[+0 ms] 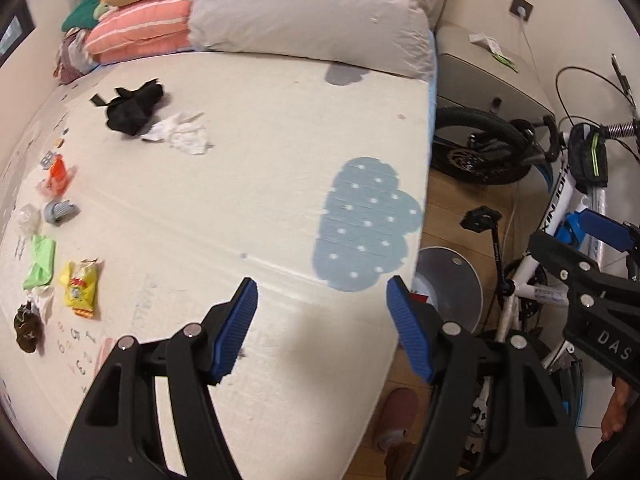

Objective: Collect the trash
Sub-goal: 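Move both open tools back over the scattered trash on the mat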

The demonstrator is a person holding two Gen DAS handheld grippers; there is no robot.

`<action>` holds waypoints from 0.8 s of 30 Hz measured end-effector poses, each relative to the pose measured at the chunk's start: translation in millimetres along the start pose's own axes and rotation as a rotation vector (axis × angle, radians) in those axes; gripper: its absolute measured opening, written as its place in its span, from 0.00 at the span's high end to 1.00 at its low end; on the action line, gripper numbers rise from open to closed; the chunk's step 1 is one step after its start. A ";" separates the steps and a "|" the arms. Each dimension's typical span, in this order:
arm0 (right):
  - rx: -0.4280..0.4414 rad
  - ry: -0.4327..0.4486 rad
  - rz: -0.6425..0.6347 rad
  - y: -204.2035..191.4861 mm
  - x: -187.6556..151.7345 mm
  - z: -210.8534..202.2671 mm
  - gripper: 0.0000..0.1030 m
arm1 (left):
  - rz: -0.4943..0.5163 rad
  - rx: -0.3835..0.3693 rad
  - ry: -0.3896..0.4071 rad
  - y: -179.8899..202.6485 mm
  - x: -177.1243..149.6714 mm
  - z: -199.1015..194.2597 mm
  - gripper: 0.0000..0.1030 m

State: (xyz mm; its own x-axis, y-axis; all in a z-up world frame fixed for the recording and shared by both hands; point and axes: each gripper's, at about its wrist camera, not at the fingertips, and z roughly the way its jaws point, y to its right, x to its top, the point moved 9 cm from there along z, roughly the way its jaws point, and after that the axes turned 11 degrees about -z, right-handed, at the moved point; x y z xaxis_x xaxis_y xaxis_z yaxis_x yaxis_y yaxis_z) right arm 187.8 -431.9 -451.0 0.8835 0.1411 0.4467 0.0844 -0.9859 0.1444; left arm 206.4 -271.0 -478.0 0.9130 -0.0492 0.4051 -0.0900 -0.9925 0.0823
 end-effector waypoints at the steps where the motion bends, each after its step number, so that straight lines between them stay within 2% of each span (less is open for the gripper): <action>1: 0.008 0.010 -0.016 -11.9 8.7 -3.3 0.31 | -0.019 0.009 0.007 -15.0 3.7 -6.1 0.35; 14: 0.111 0.157 -0.211 -202.0 132.3 -60.0 0.31 | -0.302 0.183 0.120 -232.3 45.1 -87.5 0.35; 19: 0.152 0.198 -0.292 -273.2 158.8 -75.9 0.31 | -0.391 0.241 0.159 -310.0 46.9 -114.1 0.35; 24: 0.205 0.224 -0.350 -327.4 174.8 -88.0 0.31 | -0.466 0.296 0.179 -367.9 36.7 -134.3 0.35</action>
State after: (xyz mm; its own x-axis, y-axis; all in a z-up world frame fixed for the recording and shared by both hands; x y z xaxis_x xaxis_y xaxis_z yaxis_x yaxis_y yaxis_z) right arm 274.0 -76.5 -342.6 0.6660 0.4625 0.5854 0.4693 -0.8696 0.1531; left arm 219.6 107.4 -371.2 0.7454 0.3945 0.5373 0.4440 -0.8951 0.0413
